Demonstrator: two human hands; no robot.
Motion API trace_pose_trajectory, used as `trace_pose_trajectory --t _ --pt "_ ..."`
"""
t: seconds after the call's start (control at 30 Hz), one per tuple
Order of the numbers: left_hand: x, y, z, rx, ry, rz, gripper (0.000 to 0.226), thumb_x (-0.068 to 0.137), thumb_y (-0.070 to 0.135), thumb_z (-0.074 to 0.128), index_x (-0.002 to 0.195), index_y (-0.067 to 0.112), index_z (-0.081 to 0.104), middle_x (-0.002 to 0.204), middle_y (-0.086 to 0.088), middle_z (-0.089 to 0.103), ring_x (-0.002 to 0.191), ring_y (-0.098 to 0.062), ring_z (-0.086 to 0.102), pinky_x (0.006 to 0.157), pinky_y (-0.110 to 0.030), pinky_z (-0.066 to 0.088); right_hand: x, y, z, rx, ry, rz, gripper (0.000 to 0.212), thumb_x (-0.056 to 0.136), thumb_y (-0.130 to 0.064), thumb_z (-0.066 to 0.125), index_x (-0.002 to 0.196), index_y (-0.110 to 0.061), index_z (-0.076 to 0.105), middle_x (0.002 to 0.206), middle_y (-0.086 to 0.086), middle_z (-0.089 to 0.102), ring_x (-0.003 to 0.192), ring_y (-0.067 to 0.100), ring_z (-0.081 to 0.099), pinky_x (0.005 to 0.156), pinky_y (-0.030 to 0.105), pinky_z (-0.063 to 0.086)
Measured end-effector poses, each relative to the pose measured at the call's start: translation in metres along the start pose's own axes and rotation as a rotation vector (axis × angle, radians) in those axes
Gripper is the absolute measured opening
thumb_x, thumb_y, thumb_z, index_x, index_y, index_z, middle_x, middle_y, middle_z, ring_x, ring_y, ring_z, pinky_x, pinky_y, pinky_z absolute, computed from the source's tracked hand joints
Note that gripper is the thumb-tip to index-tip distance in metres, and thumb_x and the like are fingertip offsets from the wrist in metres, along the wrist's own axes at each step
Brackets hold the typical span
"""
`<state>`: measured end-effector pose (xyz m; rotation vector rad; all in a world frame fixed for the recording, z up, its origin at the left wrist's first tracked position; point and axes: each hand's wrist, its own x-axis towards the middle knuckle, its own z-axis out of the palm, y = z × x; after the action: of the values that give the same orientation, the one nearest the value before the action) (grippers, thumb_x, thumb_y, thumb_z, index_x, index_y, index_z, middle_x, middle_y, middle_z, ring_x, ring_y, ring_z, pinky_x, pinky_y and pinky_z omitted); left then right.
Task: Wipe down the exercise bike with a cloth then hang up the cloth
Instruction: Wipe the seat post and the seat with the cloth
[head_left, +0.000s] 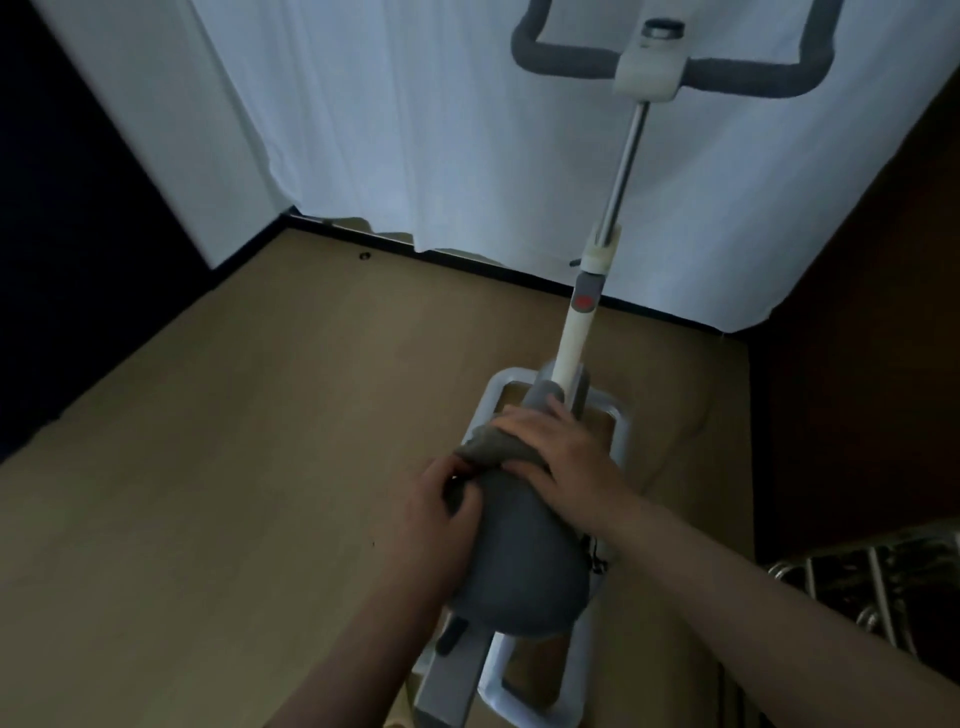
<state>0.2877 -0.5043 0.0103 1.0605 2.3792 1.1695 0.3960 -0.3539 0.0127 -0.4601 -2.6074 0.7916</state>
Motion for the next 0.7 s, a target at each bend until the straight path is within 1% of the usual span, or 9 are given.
trace_pose_trajectory --t 0.07,0.13,0.2,0.3,0.37,0.43,0.53,0.6,0.7 --pt "0.000 0.001 0.000 -0.005 -0.001 -0.010 0.009 0.079 0.028 0.059 0.086 0.032 0.064 0.083 0.015 0.061 0.081 -0.001 0.056 0.071 -0.014 0.039 0.010 0.009 -0.010 0.009 0.137 0.109 0.038 0.090 -0.016 0.064 0.127 -0.011 0.059 0.130 0.006 0.060 0.131 0.022 0.045 0.117 0.041 0.023" --pt "-0.001 0.005 -0.001 0.012 0.021 -0.008 0.014 0.075 0.036 0.055 0.085 0.035 0.064 0.083 0.017 0.061 0.082 0.000 0.056 0.072 -0.023 0.044 0.009 -0.001 -0.007 0.058 0.240 0.244 0.039 0.089 -0.014 0.065 0.127 -0.012 0.059 0.131 0.006 0.059 0.128 0.021 0.048 0.115 0.037 0.029" --pt "-0.003 0.007 -0.004 0.043 0.043 0.005 0.017 0.072 0.042 0.054 0.085 0.037 0.063 0.083 0.017 0.061 0.081 -0.001 0.057 0.071 -0.026 0.046 -0.003 -0.016 0.004 0.055 0.191 0.188 0.040 0.087 -0.017 0.067 0.126 -0.012 0.061 0.132 0.006 0.058 0.126 0.019 0.049 0.111 0.031 0.031" --pt "-0.004 0.010 -0.004 0.008 0.040 0.005 0.016 0.068 0.048 0.053 0.080 0.039 0.059 0.081 0.018 0.061 0.080 0.002 0.057 0.069 -0.024 0.046 -0.013 -0.014 -0.005 -0.086 0.122 0.027 0.039 0.082 -0.027 0.065 0.118 -0.013 0.065 0.119 0.008 0.063 0.113 0.024 0.057 0.101 0.036 0.041" --pt "-0.003 0.009 -0.003 0.005 0.039 -0.004 0.014 0.068 0.046 0.056 0.079 0.038 0.059 0.081 0.019 0.061 0.081 0.003 0.057 0.071 -0.024 0.046 -0.010 -0.008 -0.014 -0.118 0.192 0.100 0.036 0.081 -0.023 0.071 0.115 -0.014 0.066 0.108 0.006 0.063 0.104 0.024 0.058 0.094 0.038 0.046" --pt "-0.003 0.008 -0.003 0.006 0.041 -0.014 0.010 0.069 0.042 0.057 0.079 0.039 0.059 0.080 0.019 0.061 0.081 0.003 0.057 0.070 -0.025 0.046 -0.014 -0.019 -0.014 -0.059 0.197 0.189 0.035 0.084 -0.024 0.069 0.118 -0.017 0.064 0.107 0.003 0.059 0.104 0.018 0.052 0.092 0.034 0.046" --pt "-0.004 0.010 -0.005 -0.011 0.046 -0.023 0.006 0.070 0.037 0.058 0.076 0.037 0.056 0.077 0.016 0.060 0.077 0.002 0.056 0.065 -0.023 0.042 -0.033 -0.034 -0.005 -0.081 0.099 0.033 0.035 0.085 -0.033 0.056 0.115 -0.016 0.063 0.106 0.000 0.062 0.102 0.018 0.053 0.086 0.032 0.050" --pt "-0.004 0.013 -0.007 -0.003 0.029 -0.026 0.008 0.073 0.030 0.061 0.076 0.035 0.056 0.077 0.015 0.059 0.077 0.002 0.054 0.063 -0.019 0.037 -0.025 -0.017 -0.012 -0.140 0.054 0.013 0.036 0.086 -0.031 0.058 0.118 -0.016 0.062 0.109 0.002 0.063 0.106 0.020 0.055 0.089 0.038 0.051" --pt "-0.004 0.015 -0.010 0.006 0.005 -0.033 0.014 0.077 0.022 0.063 0.078 0.034 0.056 0.078 0.016 0.058 0.080 0.003 0.053 0.062 -0.010 0.033 0.012 0.014 -0.019 -0.182 0.137 0.320 0.038 0.090 -0.029 0.061 0.128 -0.022 0.055 0.115 0.007 0.057 0.106 0.025 0.056 0.090 0.046 0.051"
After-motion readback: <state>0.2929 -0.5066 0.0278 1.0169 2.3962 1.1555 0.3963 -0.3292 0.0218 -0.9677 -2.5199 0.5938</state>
